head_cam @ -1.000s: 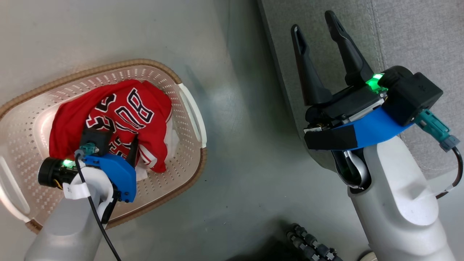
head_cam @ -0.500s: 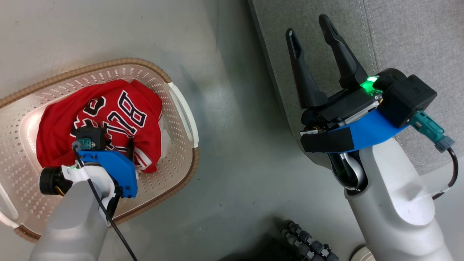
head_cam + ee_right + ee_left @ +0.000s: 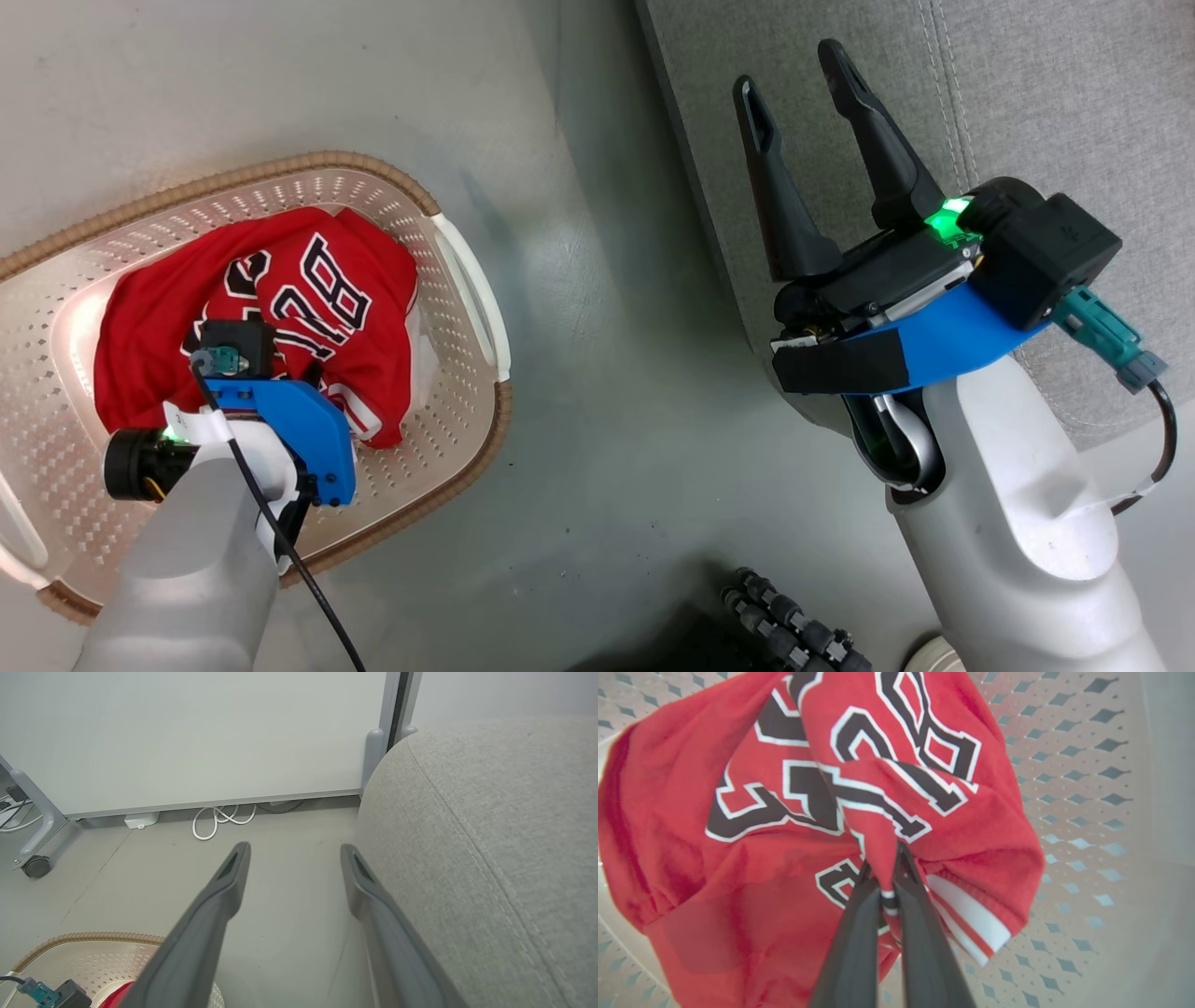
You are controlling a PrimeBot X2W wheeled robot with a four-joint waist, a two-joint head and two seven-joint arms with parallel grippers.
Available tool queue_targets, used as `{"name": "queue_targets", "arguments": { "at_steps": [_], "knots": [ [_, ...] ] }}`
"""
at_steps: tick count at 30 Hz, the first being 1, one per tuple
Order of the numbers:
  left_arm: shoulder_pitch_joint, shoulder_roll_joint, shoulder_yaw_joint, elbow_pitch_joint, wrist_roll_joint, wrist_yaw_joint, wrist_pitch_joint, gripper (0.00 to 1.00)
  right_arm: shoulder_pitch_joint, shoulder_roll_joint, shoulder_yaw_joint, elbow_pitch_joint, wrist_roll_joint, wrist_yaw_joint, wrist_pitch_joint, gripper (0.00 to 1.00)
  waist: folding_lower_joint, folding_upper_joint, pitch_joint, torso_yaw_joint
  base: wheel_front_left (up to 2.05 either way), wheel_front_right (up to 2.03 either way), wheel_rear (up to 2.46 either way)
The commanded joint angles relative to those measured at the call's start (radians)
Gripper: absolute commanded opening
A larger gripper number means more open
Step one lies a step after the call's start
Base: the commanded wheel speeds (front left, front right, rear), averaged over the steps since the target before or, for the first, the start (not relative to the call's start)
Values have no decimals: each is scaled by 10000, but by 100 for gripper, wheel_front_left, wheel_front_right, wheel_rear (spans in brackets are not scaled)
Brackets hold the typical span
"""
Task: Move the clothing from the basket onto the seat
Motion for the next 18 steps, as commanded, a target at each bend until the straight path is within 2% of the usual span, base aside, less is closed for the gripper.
{"name": "queue_targets", "arguments": {
  "at_steps": [1,11,18],
  "knots": [
    [-139,-11,-32,53,-46,-36,30,0,-69,15,-3,28,18,1,-67,100,0,0,-16,11,0,0,0],
    [-158,-242,-184,317,-120,-88,-321,0,-12,15,-44,214,-208,1,-47,100,0,0,-447,253,0,0,0],
    [-93,-758,-490,444,-63,-202,-928,0,197,11,-271,417,-775,3,223,100,0,0,-1553,957,0,0,0]
  ]
}}
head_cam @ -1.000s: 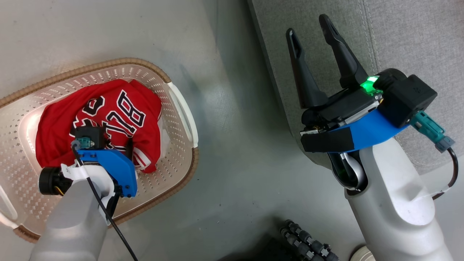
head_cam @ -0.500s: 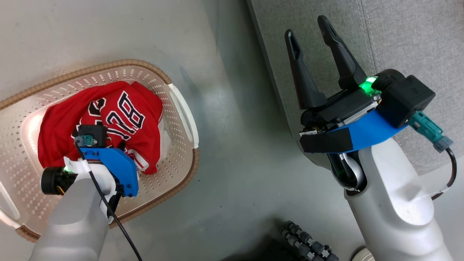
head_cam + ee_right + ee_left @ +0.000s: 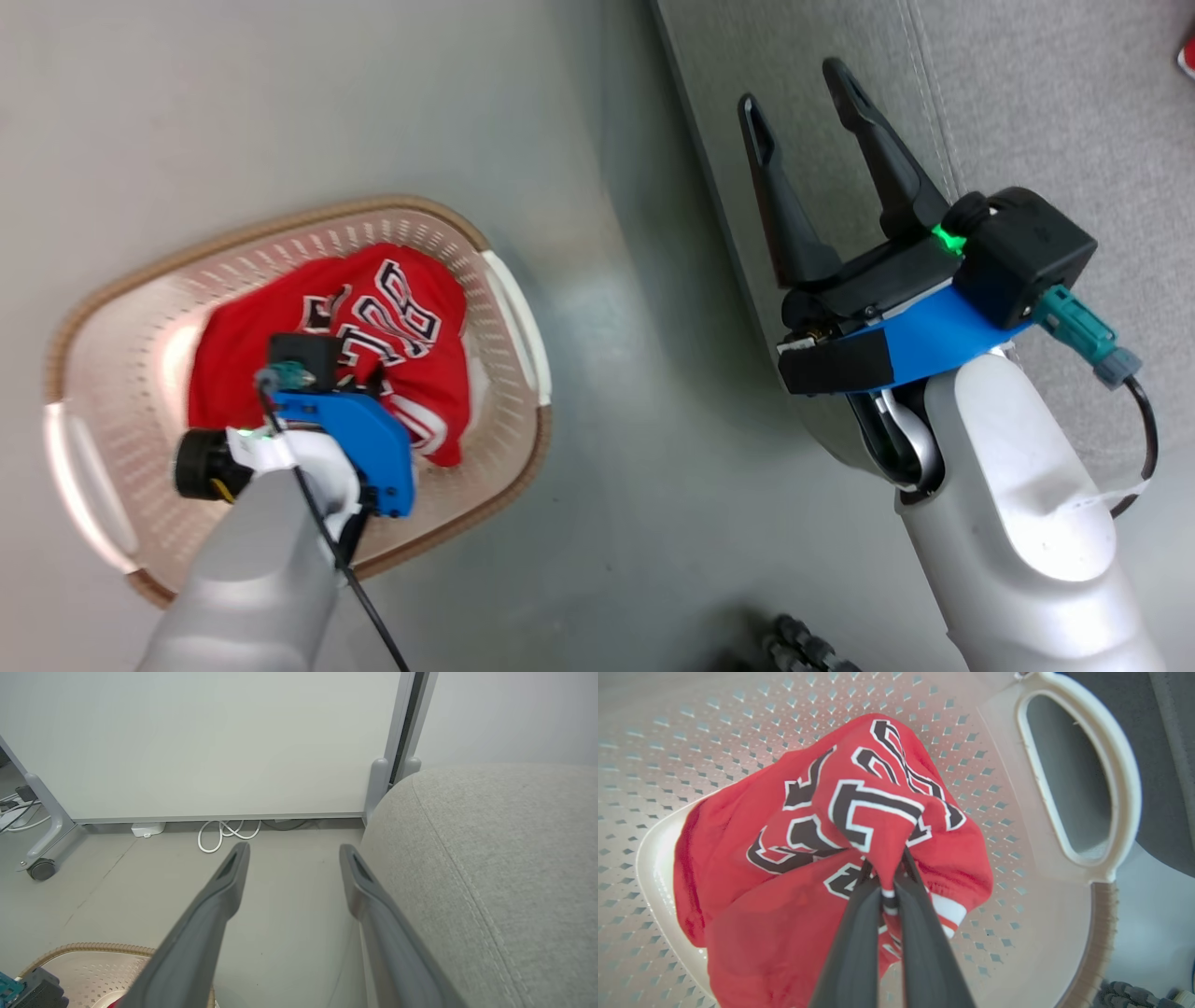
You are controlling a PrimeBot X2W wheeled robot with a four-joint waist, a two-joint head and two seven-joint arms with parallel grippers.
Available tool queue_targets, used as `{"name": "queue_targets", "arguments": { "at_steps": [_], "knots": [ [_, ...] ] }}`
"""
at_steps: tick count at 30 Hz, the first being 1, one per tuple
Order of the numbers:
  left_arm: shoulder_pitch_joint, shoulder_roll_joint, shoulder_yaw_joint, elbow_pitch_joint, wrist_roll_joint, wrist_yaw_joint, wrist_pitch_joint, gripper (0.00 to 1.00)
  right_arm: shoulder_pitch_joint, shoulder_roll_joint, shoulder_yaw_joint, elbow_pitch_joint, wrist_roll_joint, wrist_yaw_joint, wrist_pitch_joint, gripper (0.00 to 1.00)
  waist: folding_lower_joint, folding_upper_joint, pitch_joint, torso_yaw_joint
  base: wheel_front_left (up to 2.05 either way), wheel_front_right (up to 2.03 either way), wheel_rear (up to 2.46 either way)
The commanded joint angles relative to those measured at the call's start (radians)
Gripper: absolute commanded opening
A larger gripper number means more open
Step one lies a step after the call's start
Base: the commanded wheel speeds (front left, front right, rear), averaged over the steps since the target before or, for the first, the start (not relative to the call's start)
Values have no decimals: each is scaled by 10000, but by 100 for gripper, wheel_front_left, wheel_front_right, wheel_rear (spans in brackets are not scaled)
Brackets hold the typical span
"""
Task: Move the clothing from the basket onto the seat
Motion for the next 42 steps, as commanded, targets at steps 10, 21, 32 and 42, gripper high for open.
{"name": "queue_targets", "arguments": {
  "at_steps": [10,21,32,42],
  "knots": [
    [629,-850,-1097,-394,-357,-186,-1070,0,995,-90,-474,-47,-688,1,795,100,1,0,-2839,1710,0,0,0],
    [1336,-888,-3605,-2108,-1736,-170,-1551,0,2675,-355,-827,-258,-727,1,1613,100,1,0,-5439,3158,0,0,0],
    [668,-718,-5211,-3172,-2622,-172,-1982,0,4132,-233,-1187,-447,-738,3,2087,100,1,0,-7118,4010,0,0,0],
    [-21,-816,-5724,-3853,-3129,-172,-2087,0,4887,-92,-1129,-548,-683,1,2327,100,1,0,-7830,4035,0,0,0]
  ]
}}
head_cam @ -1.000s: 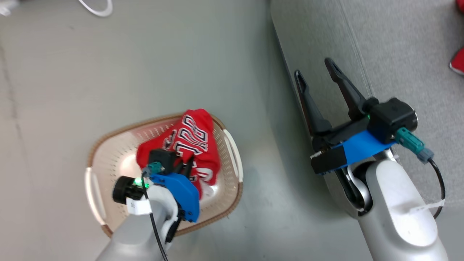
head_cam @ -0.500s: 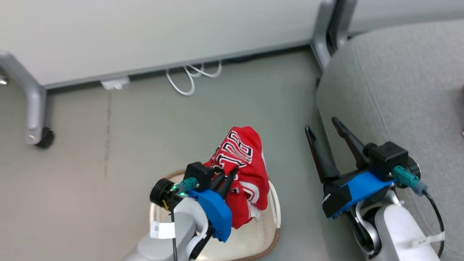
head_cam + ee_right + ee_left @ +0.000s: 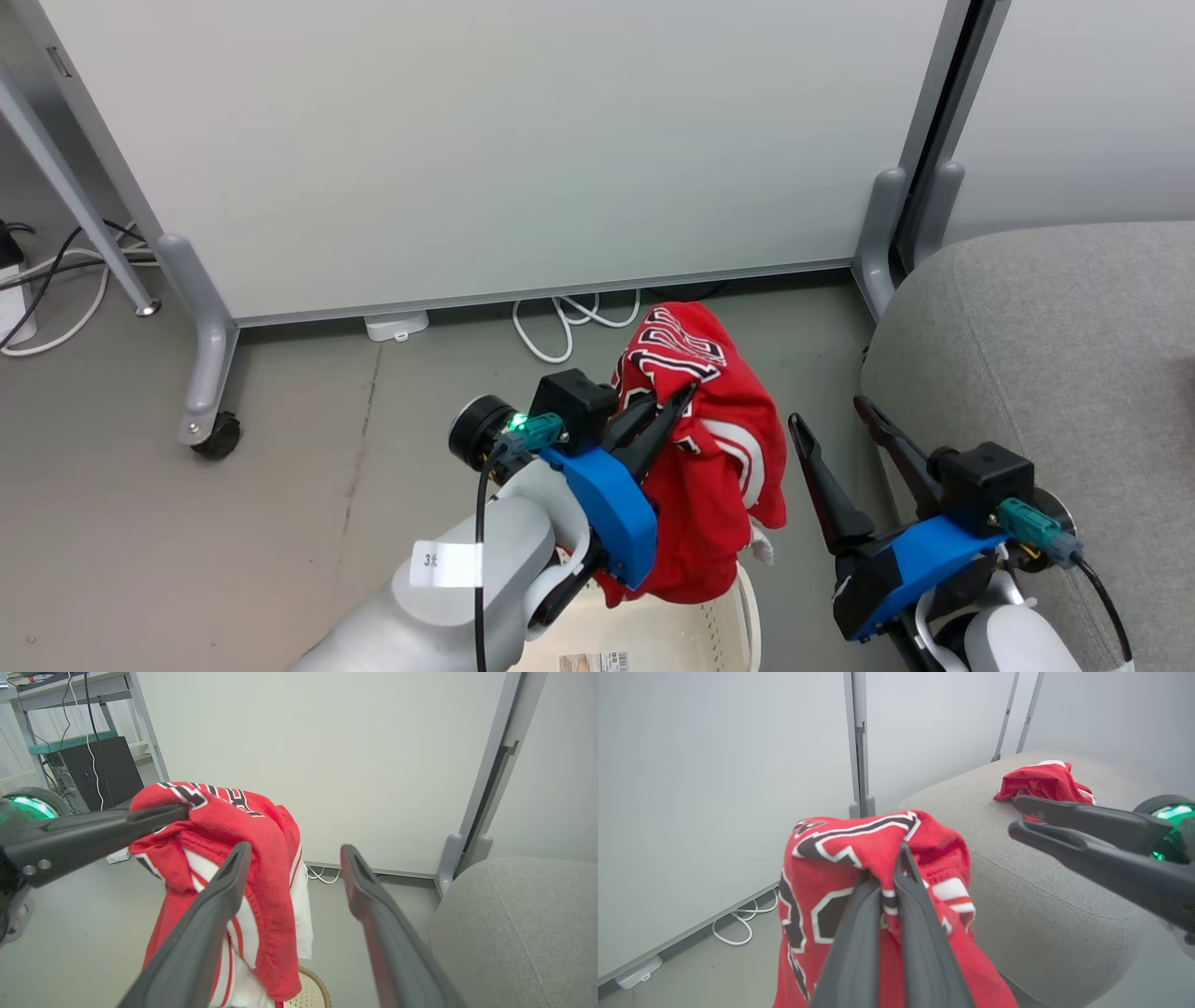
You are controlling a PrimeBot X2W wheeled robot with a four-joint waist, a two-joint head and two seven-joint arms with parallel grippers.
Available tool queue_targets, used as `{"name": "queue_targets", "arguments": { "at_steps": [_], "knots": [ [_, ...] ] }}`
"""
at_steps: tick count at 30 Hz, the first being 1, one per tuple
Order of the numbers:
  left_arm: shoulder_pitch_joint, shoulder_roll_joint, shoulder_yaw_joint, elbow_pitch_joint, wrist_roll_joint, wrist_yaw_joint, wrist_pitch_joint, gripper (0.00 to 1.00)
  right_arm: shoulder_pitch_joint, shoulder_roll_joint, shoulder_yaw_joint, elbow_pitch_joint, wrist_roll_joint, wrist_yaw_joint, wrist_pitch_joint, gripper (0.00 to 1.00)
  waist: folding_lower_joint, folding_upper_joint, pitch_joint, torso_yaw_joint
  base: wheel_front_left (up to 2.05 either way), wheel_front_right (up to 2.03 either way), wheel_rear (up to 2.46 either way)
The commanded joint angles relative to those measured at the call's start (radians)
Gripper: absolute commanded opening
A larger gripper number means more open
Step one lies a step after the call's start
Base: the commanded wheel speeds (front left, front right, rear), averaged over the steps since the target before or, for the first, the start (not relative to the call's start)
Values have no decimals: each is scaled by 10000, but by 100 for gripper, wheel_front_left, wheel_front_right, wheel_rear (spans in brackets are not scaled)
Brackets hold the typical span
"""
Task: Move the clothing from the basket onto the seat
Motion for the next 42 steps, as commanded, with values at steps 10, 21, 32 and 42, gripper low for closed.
{"name": "queue_targets", "arguments": {
  "at_steps": [10,21,32,42],
  "knots": [
    [-843,-65,-178,-384,-205,-17,-82,0,406,93,170,-65,93,5,89,100,3,-1,-258,-188,0,0,0],
    [-773,-52,-331,-505,-239,-18,-78,0,420,119,345,174,127,5,153,100,3,-1,-210,-241,0,0,0],
    [-869,-93,-490,-601,-321,-18,-79,0,-769,126,636,1535,144,5,-108,100,3,-1,-89,-180,0,0,0],
    [-751,-85,-711,-694,-406,-17,-78,0,-2168,129,1284,3099,605,5,-486,100,3,-1,-8,-140,0,0,0]
  ]
}}
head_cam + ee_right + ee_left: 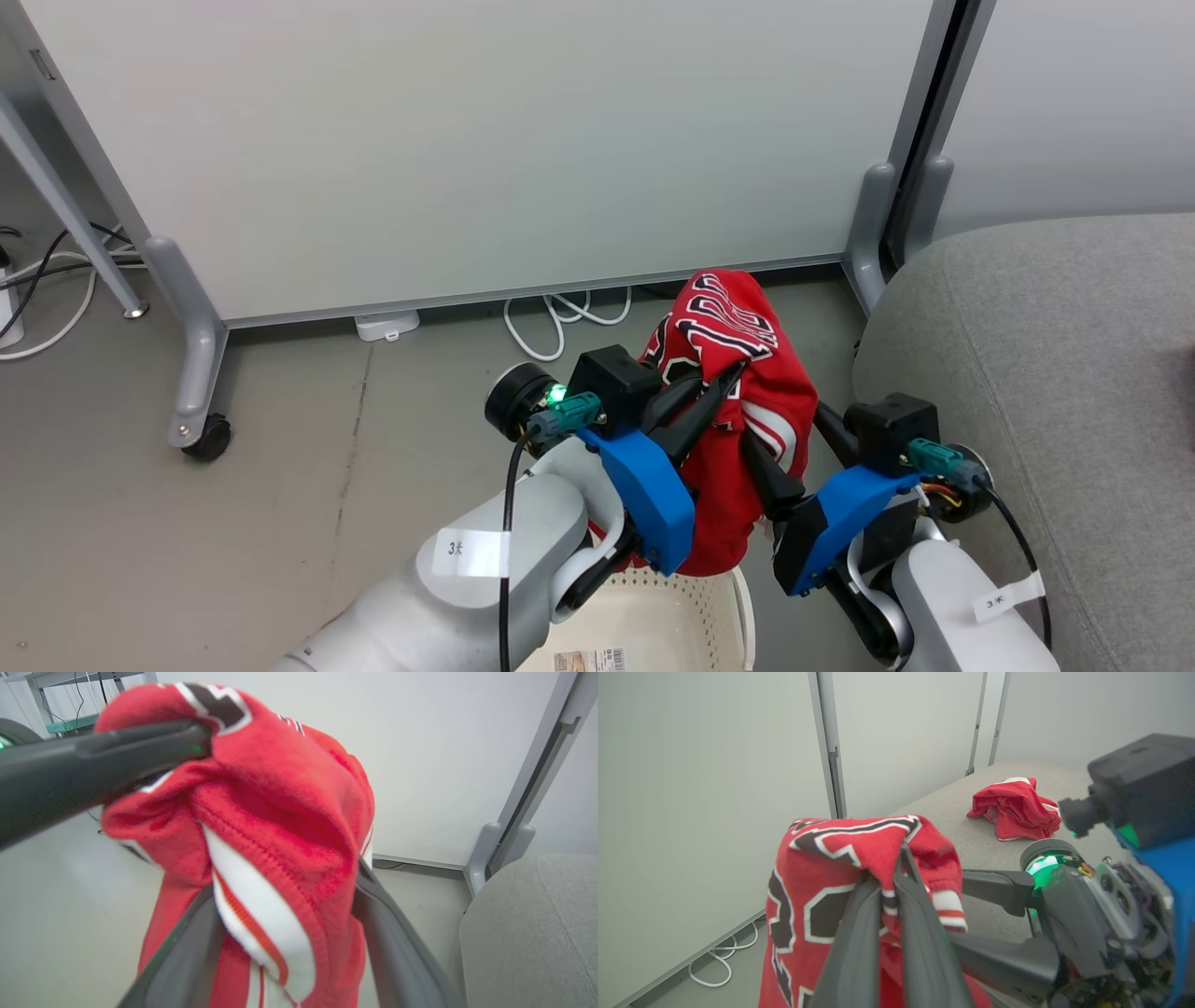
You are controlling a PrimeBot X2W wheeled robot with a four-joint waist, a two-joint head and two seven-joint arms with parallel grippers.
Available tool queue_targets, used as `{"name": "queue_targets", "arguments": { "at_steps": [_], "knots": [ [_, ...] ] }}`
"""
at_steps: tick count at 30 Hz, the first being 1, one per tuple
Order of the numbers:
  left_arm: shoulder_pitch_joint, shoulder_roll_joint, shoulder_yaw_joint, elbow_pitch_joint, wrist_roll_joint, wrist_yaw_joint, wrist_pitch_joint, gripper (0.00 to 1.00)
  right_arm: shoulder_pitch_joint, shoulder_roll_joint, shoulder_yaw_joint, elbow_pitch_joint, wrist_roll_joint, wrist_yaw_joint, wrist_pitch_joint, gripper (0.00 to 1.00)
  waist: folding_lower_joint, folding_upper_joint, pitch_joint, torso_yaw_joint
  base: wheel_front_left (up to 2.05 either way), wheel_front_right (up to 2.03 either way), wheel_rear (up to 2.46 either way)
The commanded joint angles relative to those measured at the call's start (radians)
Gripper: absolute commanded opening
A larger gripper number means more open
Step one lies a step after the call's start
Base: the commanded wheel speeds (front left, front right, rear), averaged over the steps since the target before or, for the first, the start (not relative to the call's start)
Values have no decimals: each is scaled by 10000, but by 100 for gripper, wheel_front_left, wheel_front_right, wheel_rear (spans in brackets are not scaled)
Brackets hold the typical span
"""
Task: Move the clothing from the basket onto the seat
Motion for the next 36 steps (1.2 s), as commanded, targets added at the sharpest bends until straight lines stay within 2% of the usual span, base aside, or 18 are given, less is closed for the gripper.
{"name": "queue_targets", "arguments": {
  "at_steps": [1,2,3,9,25,27,28,29,30,36],
  "knots": [
    [22,17,-54,-44,-39,-15,-51,0,-254,11,107,208,127,5,-58,74,0,-1,-1,8,0,0,0],
    [23,20,-68,-57,-39,-15,-51,0,-350,12,175,342,209,3,-87,27,0,-1,-5,14,0,0,0],
    [17,22,-73,-69,-52,-16,-49,0,-418,10,242,464,282,3,-130,0,0,-1,-9,20,0,0,0],
    [-7,79,3,-110,-24,-15,-51,0,-620,11,534,951,621,3,-377,0,0,-1,-17,28,0,0,0],
    [67,119,170,-80,60,-16,-51,0,-824,10,740,1339,904,3,-690,0,0,-1,-17,-173,0,0,0],
    [89,115,211,-83,66,-15,-51,20,-833,10,733,1361,917,3,-705,0,0,-1,-13,-166,0,0,0],
    [99,117,269,-91,109,-15,-51,46,-835,10,728,1369,916,3,-721,0,0,-1,-10,-162,0,0,0],
    [109,127,336,-98,185,-15,-51,82,-843,10,725,1371,919,3,-738,0,0,-1,-3,-159,0,0,0],
    [135,142,433,-114,266,-15,-51,100,-853,10,719,1364,924,3,-752,0,0,-1,6,-158,0,0,0],
    [913,449,1419,-735,1362,14,-45,100,-970,10,680,1243,841,5,-793,0,0,-1,117,-157,0,0,0]
  ]
}}
